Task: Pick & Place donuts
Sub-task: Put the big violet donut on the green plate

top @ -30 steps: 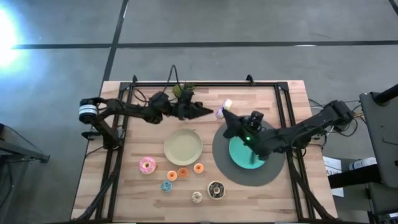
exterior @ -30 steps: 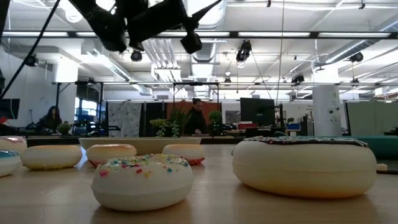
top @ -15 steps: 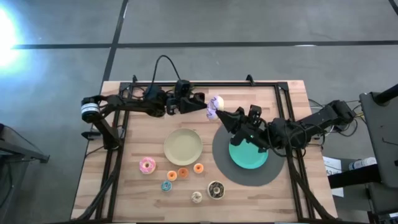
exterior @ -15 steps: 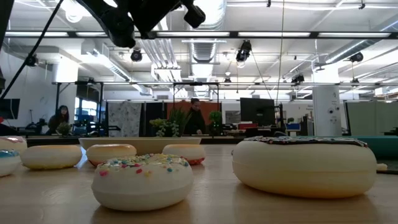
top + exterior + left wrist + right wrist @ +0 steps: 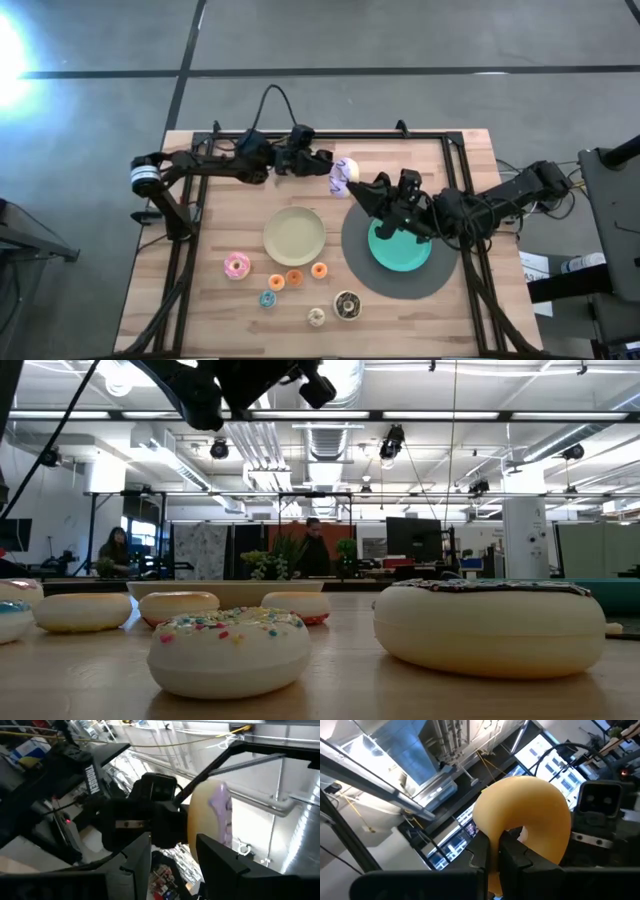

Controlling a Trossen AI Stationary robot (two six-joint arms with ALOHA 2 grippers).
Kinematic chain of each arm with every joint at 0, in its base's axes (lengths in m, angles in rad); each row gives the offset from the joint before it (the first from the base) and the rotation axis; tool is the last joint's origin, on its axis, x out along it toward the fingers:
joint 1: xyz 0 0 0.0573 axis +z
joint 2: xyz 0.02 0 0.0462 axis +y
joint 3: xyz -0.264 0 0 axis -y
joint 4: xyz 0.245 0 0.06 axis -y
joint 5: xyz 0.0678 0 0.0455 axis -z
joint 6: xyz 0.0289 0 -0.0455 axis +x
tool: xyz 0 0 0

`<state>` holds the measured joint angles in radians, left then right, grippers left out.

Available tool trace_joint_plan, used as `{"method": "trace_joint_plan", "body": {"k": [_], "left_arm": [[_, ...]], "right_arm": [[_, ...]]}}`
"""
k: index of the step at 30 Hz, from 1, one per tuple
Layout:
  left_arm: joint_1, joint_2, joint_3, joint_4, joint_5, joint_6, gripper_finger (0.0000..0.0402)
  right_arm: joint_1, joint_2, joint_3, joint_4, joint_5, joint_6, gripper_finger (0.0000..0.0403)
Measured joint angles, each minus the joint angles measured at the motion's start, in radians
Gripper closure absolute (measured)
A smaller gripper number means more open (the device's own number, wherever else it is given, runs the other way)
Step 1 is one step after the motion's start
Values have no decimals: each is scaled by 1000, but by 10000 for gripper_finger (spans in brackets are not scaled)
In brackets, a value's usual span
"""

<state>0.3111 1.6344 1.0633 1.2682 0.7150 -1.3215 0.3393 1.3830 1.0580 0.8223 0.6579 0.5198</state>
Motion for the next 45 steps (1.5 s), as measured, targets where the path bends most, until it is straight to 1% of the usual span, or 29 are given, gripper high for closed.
{"method": "trace_joint_plan", "body": {"k": [6,10,12,20,23,32,37,45], "left_arm": [[-6,-12,65,8,8,56,270],[-6,-17,74,12,19,69,270],[-12,-17,71,-13,24,69,267],[-23,-16,73,-74,16,101,225],[-20,-16,73,-92,16,108,215],[-45,-16,84,-91,12,112,213],[-59,-16,97,-93,27,129,213],[-66,-16,95,-165,55,195,213]], "right_arm": [[0,0,-10,-1,0,0,390],[0,-1,-10,4,-1,0,390],[0,-1,-10,4,-1,0,390],[0,-1,-15,4,-5,13,390],[1,-1,-15,4,-5,15,390],[0,-2,-27,4,-7,19,390],[-5,-2,-38,5,-15,41,390],[-15,-2,-40,5,-10,45,390]]}}
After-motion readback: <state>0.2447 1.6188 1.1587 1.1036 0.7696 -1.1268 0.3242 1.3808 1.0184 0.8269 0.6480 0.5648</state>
